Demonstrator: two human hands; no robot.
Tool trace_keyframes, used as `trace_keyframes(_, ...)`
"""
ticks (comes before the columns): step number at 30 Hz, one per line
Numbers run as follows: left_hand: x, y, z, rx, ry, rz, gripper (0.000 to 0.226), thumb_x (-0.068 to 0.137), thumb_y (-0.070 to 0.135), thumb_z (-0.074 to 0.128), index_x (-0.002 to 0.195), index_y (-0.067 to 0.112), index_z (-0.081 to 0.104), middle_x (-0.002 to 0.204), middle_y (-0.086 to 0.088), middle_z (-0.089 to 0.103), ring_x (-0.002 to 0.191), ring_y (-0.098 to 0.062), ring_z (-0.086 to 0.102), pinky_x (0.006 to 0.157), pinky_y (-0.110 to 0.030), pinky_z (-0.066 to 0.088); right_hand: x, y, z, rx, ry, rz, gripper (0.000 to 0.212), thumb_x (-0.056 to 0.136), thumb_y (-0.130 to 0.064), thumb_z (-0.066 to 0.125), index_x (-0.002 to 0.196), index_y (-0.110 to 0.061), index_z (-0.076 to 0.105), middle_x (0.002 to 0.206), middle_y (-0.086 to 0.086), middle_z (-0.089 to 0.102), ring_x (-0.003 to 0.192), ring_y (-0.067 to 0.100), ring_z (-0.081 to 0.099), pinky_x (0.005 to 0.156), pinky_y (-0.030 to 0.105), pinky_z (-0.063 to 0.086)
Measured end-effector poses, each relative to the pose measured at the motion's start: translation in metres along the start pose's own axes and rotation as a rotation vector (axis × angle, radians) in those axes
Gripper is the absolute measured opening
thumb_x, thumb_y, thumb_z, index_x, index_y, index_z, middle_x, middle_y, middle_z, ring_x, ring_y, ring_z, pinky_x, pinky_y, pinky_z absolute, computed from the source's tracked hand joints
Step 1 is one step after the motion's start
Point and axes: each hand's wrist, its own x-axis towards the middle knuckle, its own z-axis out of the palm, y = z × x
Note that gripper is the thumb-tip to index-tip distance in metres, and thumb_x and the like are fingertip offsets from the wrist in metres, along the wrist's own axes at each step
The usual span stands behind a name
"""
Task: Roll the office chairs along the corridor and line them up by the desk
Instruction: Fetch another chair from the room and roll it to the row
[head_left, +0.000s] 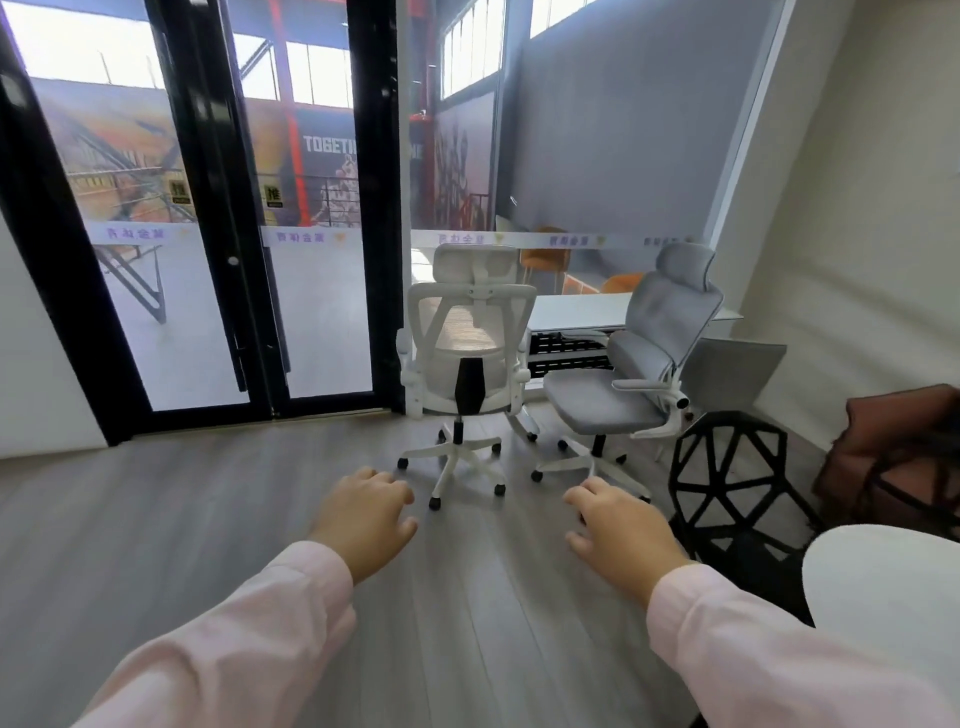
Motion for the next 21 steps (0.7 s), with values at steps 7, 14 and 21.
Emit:
trace_keyframes(7, 0.169, -0.012, 0.031, -0.002, 0.010, -0.032, 0.037, 0.092, 0.040, 0.042, 0.124, 0.025, 0.052, 0.124, 0.006, 0.056, 0.117, -0.015, 0.043, 0.096, -0.027, 0.036, 0.176, 0.064, 0.026, 0.021, 0.002, -0.045, 0.033, 0.089, -0.033, 0.050, 0.120, -0.022, 0.051, 0.118, -0.004, 0.051, 0.104, 0.019, 0.056, 0.078, 0.032, 0.049)
trace_keyframes(14, 0.327, -0.033, 0.036, 0.006, 0.020, -0.110, 0.036, 0.092, 0.040, 0.043, 0.123, 0.025, 0.053, 0.123, 0.006, 0.055, 0.120, -0.015, 0.041, 0.096, -0.028, 0.034, 0.350, 0.110, 0.018, 0.011, 0.019, -0.129, 0.032, 0.091, -0.030, 0.048, 0.122, -0.022, 0.050, 0.118, -0.002, 0.053, 0.107, 0.019, 0.055, 0.079, 0.029, 0.044)
trace_keyframes(21, 0.455, -0.072, 0.065, 0.005, 0.006, -0.144, 0.038, 0.090, 0.040, 0.045, 0.124, 0.025, 0.052, 0.125, 0.007, 0.054, 0.119, -0.014, 0.042, 0.097, -0.028, 0.035, 0.487, 0.135, 0.038, 0.076, 0.014, -0.143, 0.033, 0.091, -0.030, 0.049, 0.124, -0.025, 0.050, 0.121, -0.006, 0.053, 0.106, 0.018, 0.055, 0.076, 0.028, 0.043)
